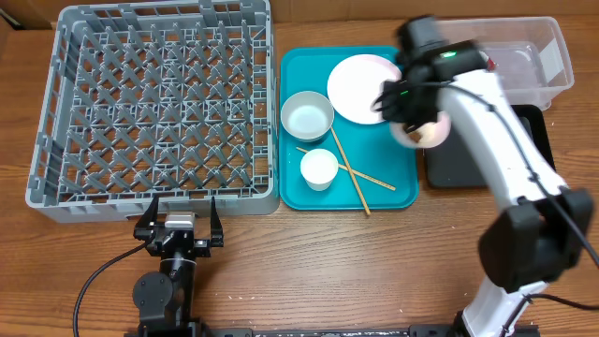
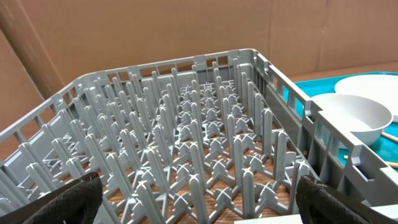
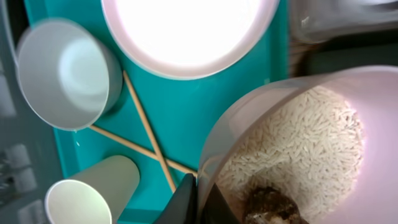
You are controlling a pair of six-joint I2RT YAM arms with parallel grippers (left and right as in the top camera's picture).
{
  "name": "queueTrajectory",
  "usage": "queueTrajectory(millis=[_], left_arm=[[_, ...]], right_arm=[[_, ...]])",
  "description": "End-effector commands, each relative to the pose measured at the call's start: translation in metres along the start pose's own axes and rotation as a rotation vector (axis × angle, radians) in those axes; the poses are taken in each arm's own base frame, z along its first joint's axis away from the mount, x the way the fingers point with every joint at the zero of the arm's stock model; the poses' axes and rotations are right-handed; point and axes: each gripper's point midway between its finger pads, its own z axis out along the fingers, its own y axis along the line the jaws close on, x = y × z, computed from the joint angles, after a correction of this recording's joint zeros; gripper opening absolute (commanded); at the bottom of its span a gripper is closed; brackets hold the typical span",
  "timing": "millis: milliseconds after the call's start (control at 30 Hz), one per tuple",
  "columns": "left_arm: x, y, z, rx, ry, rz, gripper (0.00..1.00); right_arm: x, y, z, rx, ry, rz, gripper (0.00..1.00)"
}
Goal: Sort waste into correct bins and load items into the dishwasher
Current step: 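Tip the rice bowl over the black tray to dump the rice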
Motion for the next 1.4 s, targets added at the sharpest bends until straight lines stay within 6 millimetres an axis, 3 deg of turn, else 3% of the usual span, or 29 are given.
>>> queueTrajectory(millis=[0,100,267,500,767,900,1033,1200,1367], left_arm=[[0.001,0.002,0.000,-0.009,0.000,0.018,1.00],[0.001,0.002,0.000,-0.009,0.000,0.018,1.00],[0.001,0.002,0.000,-0.009,0.000,0.018,1.00],[0.001,0.002,0.000,-0.009,0.000,0.018,1.00],[0.001,0.002,0.000,-0.009,0.000,0.018,1.00],[0.001,0.002,0.000,-0.009,0.000,0.018,1.00],[0.001,0.002,0.000,-0.009,0.000,0.018,1.00],[0.001,0.002,0.000,-0.009,0.000,0.018,1.00],[0.001,0.002,0.000,-0.009,0.000,0.018,1.00]], right_arm=[[-0.012,-0.023,-0.014,-0.110,-0.015,0.014,0.04],[-0.007,-0.046,-0.007,-0.215,0.027,0.052,0.04],[-0.009,-0.055,-0.009,-0.407,0.010,0.031,0.04],[-0.012,-0.083,-0.019,-0.689,-0.079,0.075,0.04],[0.003,-0.128,-0.016,-0.947,-0.205,0.215,0.04],[0.015,-0.139,-0.014,-1.096,-0.319,0.209,0.04],[0.021,-0.137,-0.012,-1.153,-0.368,0.170,0.04],[0.017,-0.134,-0.029,-1.249,-0.418,0.122,0.04],[0.006,-0.147,-0.034,-1.265,-0.360,0.239,0.04]])
